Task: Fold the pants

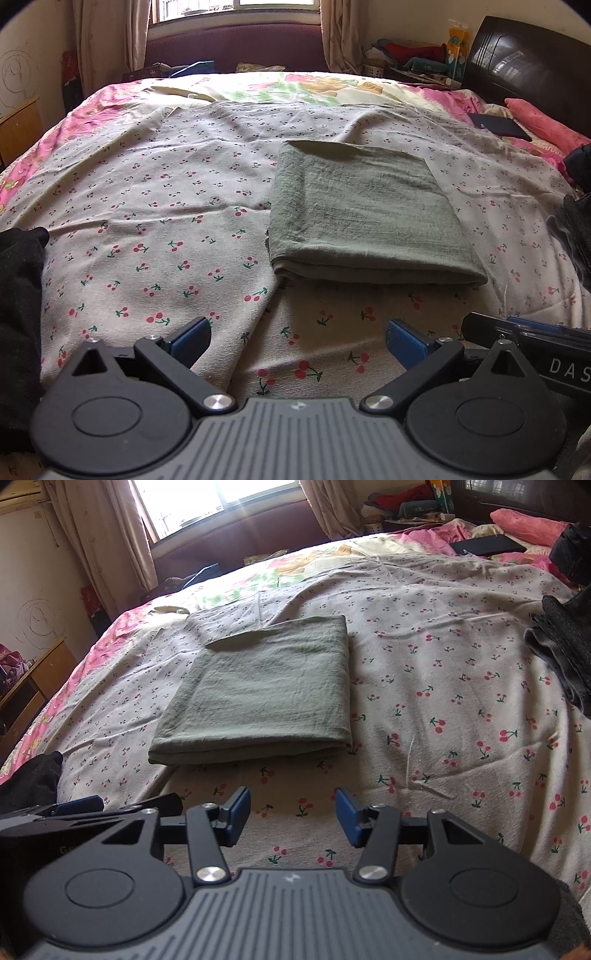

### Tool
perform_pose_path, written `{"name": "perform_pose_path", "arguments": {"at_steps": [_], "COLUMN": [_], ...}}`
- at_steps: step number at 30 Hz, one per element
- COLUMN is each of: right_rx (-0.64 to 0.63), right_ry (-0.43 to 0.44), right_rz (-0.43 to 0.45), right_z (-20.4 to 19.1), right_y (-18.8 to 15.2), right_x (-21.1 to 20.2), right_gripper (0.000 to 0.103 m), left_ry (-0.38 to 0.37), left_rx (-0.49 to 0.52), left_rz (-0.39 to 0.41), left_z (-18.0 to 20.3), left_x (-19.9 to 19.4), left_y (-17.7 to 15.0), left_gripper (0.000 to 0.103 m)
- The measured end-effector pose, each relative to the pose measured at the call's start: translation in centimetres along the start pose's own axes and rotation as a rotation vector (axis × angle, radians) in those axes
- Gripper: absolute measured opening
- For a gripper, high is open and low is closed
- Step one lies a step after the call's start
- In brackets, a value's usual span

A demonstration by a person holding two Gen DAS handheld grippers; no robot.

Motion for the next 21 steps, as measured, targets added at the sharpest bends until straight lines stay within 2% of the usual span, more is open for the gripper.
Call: {"name": "perform_pose_path", "arguments": {"at_steps": [5,18,21], "right_rx": [0.004,0.018,0.027], "right_ry": [0.000,-0.003,-0.002], "right_rz": [-0.011,-0.018,-0.023], "right_z": [0.07,0.14,0.25], "right_y": [0.05,-0.19,-0.64], "right_x": [0.20,-0.29,-0.73], "right_gripper": [0.052,0.053,0.053], "left_ry": [0.021,0.018,-0.021], "left_rx": [0.020,0.007,-0.017], "left_rz": [-0.010,-0.012,-0.041], "left_z": [0.36,-0.23,-0.60], "left_x": [0.16,-0.41,-0.66], "left_y": [-0.01,-0.05,-0.46], "left_gripper": [0.103,0.103,0.103]}}
Point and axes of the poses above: each gripper's, at about its wrist camera, not at the fingertips, and x roughly the way its jaws point, z to its right, y to its top, the point moved 1 cm from there along x, roughly the way its jaws point, and after that the axes turned 11 degrees about -z, right-handed, at the moved point
